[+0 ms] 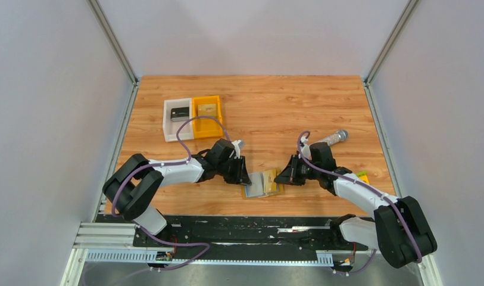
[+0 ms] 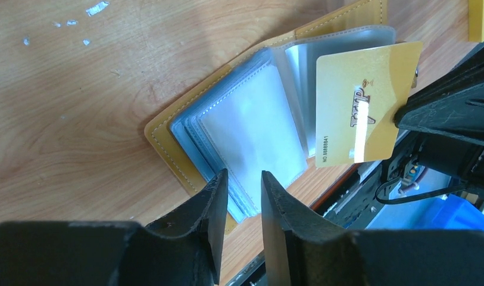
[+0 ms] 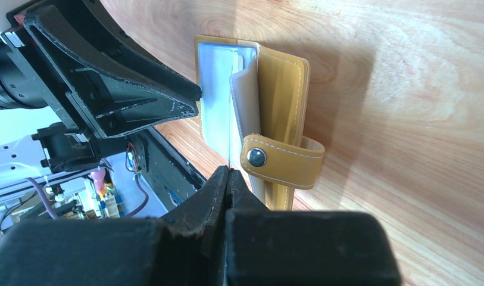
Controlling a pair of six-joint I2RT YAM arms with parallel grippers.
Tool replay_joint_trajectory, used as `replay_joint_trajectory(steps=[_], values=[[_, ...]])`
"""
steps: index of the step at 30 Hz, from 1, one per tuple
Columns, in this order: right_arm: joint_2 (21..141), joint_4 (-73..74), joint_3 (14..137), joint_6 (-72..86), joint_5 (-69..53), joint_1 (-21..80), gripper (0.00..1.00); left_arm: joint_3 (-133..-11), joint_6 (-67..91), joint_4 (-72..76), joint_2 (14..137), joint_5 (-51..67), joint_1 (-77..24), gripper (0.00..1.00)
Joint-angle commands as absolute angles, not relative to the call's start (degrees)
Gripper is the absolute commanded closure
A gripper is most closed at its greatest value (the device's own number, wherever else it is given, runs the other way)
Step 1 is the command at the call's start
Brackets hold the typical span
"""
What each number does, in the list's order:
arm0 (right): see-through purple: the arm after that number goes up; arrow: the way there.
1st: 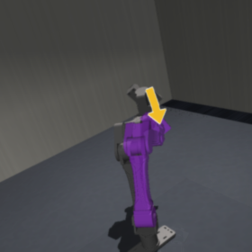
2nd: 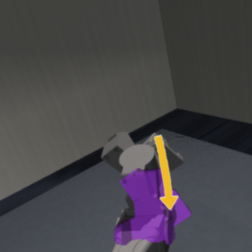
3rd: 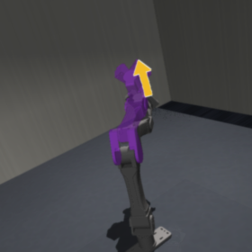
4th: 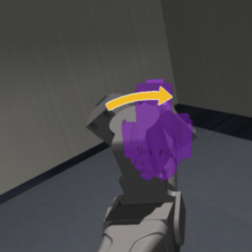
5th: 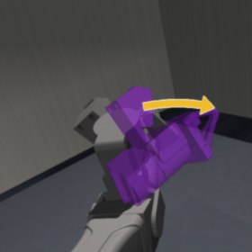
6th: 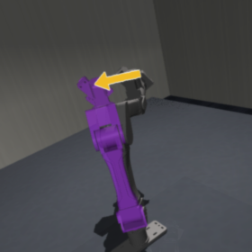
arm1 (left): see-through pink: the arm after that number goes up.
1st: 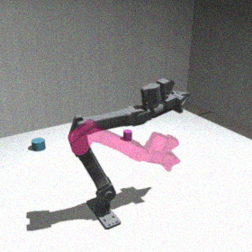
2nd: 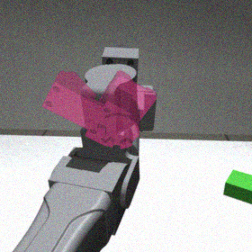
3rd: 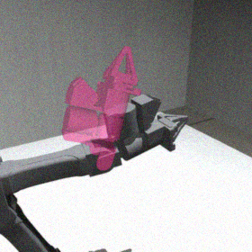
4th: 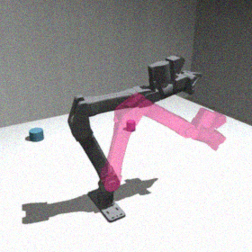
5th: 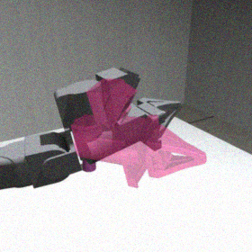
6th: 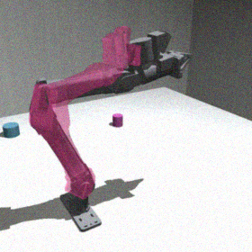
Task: Take the credit cards out of the card holder
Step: Remove the credit card from the card holder.
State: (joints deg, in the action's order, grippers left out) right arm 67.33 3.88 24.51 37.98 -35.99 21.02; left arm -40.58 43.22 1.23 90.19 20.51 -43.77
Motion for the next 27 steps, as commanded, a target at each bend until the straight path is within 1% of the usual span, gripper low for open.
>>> replay_joint_trajectory(steps=[1, 7, 12, 20, 27], values=[[65.84, 1.69, 26.58, 40.48, -35.49, 20.76, 1.00, -42.23, 43.66, 1.24, 88.15, 21.89, -43.86, 0.62], [65.01, -1.71, 25.81, 43.59, -35.43, 20.79, 1.00, -41.19, 45.41, 4.10, 86.60, 23.30, -43.86, 0.54], [64.35, -4.57, 25.50, 46.23, -36.35, 20.82, 1.00, -40.67, 46.31, 5.23, 85.40, 23.55, -43.86, 0.49], [62.94, -11.37, 23.70, 51.07, -39.46, 20.83, 1.00, -38.87, 50.40, 12.86, 84.20, 27.02, -43.86, 0.41], [61.51, -15.70, 22.39, 54.02, -42.81, 20.84, 1.00, -36.45, 55.11, 21.71, 83.60, 29.34, -43.86, 0.40]])
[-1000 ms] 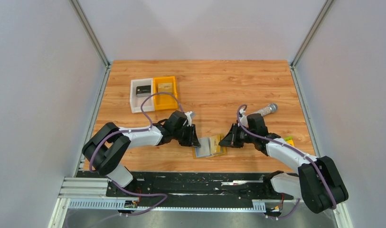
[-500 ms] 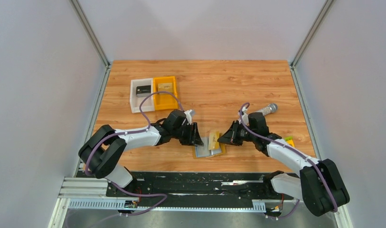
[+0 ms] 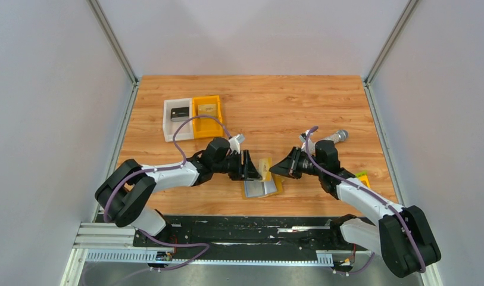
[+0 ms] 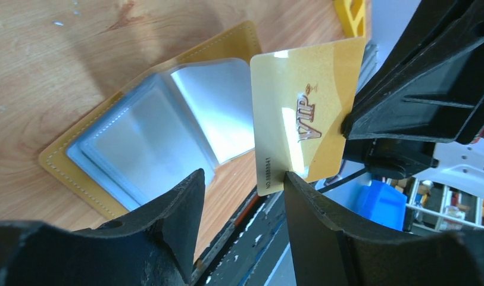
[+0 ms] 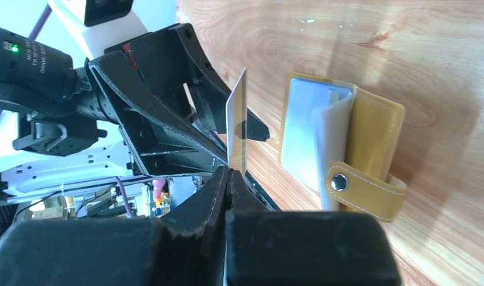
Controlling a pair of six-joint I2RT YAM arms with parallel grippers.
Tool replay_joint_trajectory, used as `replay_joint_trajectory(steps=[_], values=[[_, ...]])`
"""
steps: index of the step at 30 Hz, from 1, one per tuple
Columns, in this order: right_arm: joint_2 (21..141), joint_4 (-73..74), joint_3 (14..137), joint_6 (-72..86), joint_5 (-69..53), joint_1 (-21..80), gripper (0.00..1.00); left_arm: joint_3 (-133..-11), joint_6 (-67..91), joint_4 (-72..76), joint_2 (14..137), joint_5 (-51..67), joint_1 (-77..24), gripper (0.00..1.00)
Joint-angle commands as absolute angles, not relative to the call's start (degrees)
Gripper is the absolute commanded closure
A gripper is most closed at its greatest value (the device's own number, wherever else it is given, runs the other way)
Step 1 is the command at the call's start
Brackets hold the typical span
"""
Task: Take the credit cards out of the card holder
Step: Remove the credit card from the card holder.
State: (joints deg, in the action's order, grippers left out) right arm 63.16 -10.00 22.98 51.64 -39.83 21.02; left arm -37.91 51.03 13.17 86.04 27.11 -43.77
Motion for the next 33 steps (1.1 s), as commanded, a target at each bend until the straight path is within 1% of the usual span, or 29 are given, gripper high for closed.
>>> replay_joint_trajectory(steps=[1, 8, 9, 11, 12, 13, 14, 15, 16, 17, 18, 20, 21, 22, 24, 27, 29, 33], values=[[61.37, -15.85, 22.34, 54.04, -43.07, 20.80, 1.00, -35.57, 55.81, 24.35, 83.30, 29.75, -43.86, 0.40], [62.23, -18.33, 21.62, 54.94, -45.78, 20.88, 1.00, -31.68, 62.22, 36.34, 82.18, 30.43, -43.70, 0.40], [62.33, -18.36, 21.62, 54.89, -45.91, 20.86, 1.00, -30.93, 62.75, 38.68, 82.18, 30.61, -43.69, 0.41], [62.80, -18.25, 21.70, 54.47, -46.65, 20.86, 1.00, -29.95, 64.37, 41.91, 82.13, 30.66, -43.62, 0.47], [63.17, -17.93, 21.97, 53.86, -47.15, 20.83, 1.00, -29.70, 65.24, 42.80, 81.99, 30.76, -43.42, 0.55], [63.52, -17.09, 22.36, 53.02, -47.39, 20.86, 1.00, -29.37, 65.58, 43.83, 81.86, 30.80, -43.29, 0.61], [63.82, -16.00, 22.86, 51.43, -47.72, 20.81, 1.00, -29.28, 65.75, 44.01, 81.55, 31.23, -42.97, 0.70], [64.15, -14.50, 23.61, 49.35, -47.83, 20.75, 0.98, -29.23, 65.61, 43.93, 81.29, 31.48, -42.80, 0.75], [64.48, -12.58, 24.50, 46.97, -47.44, 20.72, 0.93, -29.25, 64.94, 43.15, 80.68, 31.93, -42.52, 0.83], [64.94, -11.10, 25.40, 44.49, -47.29, 20.49, 0.87, -29.37, 64.29, 42.23, 80.29, 32.22, -42.40, 0.86], [65.59, -9.74, 26.56, 42.49, -47.79, 19.85, 0.82, -29.58, 62.70, 39.67, 79.46, 32.82, -42.02, 0.91], [67.21, -7.75, 29.06, 38.48, -50.18, 18.43, 0.73, -30.59, 58.74, 34.41, 78.03, 34.18, -41.63, 0.97], [67.82, -6.93, 30.41, 37.01, -51.58, 17.75, 0.69, -31.71, 55.53, 32.10, 77.47, 34.54, -41.56, 0.98], [68.34, -5.74, 31.80, 35.20, -52.73, 17.31, 0.65, -32.38, 53.61, 26.77, 76.34, 34.80, -41.50, 1.00], [69.15, -2.82, 35.01, 31.45, -54.06, 16.90, 0.62, -34.38, 48.75, 19.22, 74.52, 34.86, -41.49, 1.00], [70.88, 1.11, 39.08, 26.27, -56.21, 16.89, 0.60, -35.37, 43.80, 14.61, 72.66, 35.97, -41.40, 1.00], [72.87, 3.10, 41.84, 23.36, -59.69, 16.88, 0.58, -36.11, 42.02, 12.11, 72.14, 37.16, -41.40, 1.00], [76.85, 4.32, 44.47, 21.66, -63.95, 17.17, 0.59, -37.04, 41.28, 11.24, 73.01, 40.36, -41.40, 1.00]])
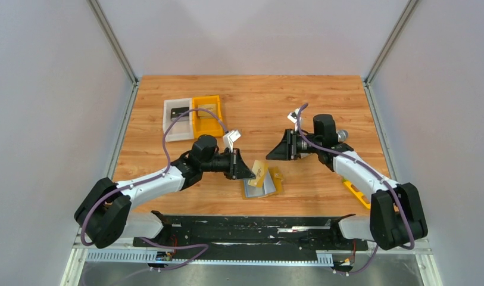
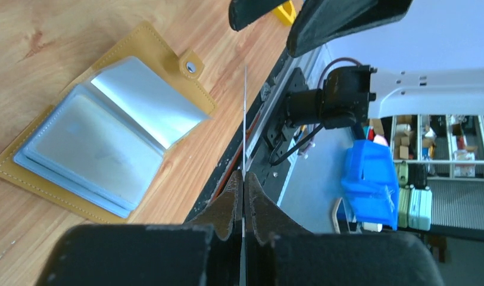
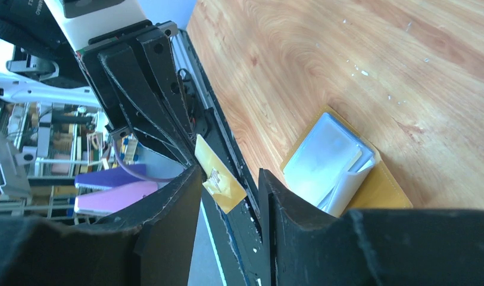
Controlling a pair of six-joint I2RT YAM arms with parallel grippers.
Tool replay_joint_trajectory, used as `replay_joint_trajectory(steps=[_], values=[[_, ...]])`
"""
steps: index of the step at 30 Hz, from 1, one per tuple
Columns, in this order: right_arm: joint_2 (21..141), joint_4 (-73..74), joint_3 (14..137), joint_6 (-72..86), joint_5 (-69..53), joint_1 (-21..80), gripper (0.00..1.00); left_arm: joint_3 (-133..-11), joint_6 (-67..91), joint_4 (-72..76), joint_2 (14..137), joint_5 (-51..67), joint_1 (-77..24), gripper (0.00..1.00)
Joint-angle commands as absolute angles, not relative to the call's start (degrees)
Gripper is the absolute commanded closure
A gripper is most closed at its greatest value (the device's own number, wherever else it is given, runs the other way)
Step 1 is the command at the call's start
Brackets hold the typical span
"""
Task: Take the credit cards out of the card holder
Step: Remove the credit card from the card holder, then place the credit card in the storage box.
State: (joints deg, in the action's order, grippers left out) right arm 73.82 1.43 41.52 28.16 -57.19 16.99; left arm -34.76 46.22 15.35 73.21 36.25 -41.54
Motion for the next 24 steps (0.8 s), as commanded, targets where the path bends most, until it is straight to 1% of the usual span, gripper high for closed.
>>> replay_joint_trajectory(steps=[1, 11, 16, 17, 18, 20, 21, 22, 23, 24], values=[[77.51, 4.31, 44.81, 21.29, -64.85, 17.30, 0.59, -37.32, 41.34, 11.47, 73.20, 40.75, -41.40, 1.00], [80.70, 4.32, 44.91, 18.50, -67.51, 20.04, 0.62, -38.32, 41.27, 12.58, 74.93, 42.91, -41.40, 1.00], [81.46, 4.61, 45.16, 17.98, -68.31, 20.94, 0.65, -38.41, 41.45, 13.60, 75.39, 43.69, -41.41, 1.00], [81.53, 4.70, 45.17, 17.87, -68.45, 21.04, 0.68, -38.45, 41.50, 13.61, 75.41, 43.69, -41.40, 1.00], [81.51, 4.72, 45.11, 17.92, -68.51, 21.08, 0.72, -38.53, 41.49, 13.51, 75.36, 43.68, -41.40, 1.00], [81.12, 4.59, 45.09, 18.05, -68.52, 21.14, 0.87, -38.85, 41.23, 12.59, 75.22, 43.24, -41.40, 1.00], [80.84, 4.46, 45.09, 18.33, -68.26, 21.10, 0.95, -38.98, 40.67, 10.88, 74.94, 41.82, -41.35, 0.97], [80.45, 4.22, 45.09, 18.89, -67.64, 21.09, 1.00, -39.50, 40.24, 9.66, 74.78, 41.08, -41.29, 0.94], [80.21, 3.57, 45.16, 19.79, -67.07, 21.14, 1.00, -39.74, 39.22, 6.99, 74.15, 39.30, -40.97, 0.89], [79.98, 1.83, 45.11, 21.20, -66.72, 21.10, 1.00, -40.15, 38.77, 5.87, 73.77, 38.54, -40.66, 0.85]])
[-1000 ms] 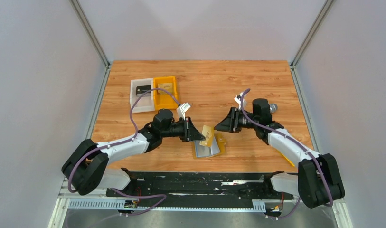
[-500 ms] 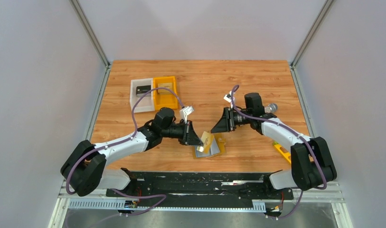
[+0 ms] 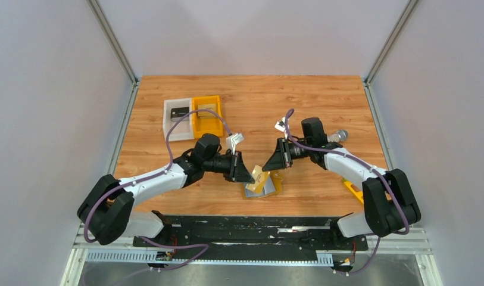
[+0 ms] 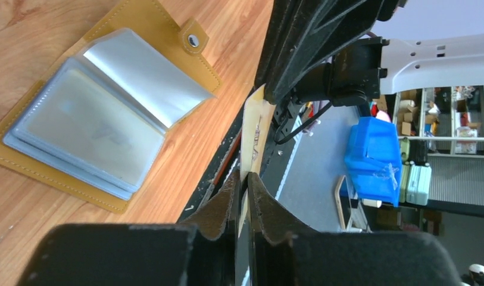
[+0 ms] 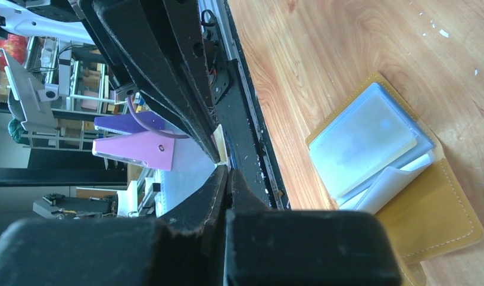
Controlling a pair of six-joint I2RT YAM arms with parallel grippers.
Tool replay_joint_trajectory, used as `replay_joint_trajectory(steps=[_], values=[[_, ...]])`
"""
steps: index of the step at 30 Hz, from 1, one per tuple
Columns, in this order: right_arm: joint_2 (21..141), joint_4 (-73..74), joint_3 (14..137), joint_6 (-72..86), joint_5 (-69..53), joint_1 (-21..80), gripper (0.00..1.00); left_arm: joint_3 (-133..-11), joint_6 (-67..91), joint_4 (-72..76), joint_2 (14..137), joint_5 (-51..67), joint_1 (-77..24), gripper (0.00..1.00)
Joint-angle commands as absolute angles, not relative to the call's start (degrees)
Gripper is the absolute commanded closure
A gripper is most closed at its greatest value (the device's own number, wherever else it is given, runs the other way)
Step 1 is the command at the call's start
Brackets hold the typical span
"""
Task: Take the credit cards out of the card holder
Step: Place the credit card in the storage box.
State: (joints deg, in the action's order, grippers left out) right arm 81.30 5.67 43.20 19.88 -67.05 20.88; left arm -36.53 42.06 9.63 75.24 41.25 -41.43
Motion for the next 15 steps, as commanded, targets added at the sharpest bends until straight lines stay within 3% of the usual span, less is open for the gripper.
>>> replay_joint_trajectory(steps=[1, 2, 3, 7, 15], values=[[80.02, 0.72, 45.01, 23.12, -66.45, 21.17, 1.00, -40.25, 38.08, 4.02, 72.80, 37.12, -39.72, 0.77], [80.03, -1.73, 45.07, 24.84, -66.00, 21.10, 1.00, -40.47, 37.69, 3.11, 72.22, 36.36, -39.06, 0.71], [80.11, -3.78, 45.09, 27.01, -65.42, 21.12, 1.00, -40.71, 37.43, 0.21, 70.96, 34.27, -37.65, 0.58], [81.55, -10.33, 47.15, 34.58, -62.15, 21.12, 1.00, -42.86, 35.65, -8.69, 65.93, 27.00, -32.59, 0.33], [91.47, -10.45, 61.08, 42.75, -49.26, 21.39, 1.00, -50.47, 29.24, -27.28, 55.11, -0.40, -30.50, 0.01]])
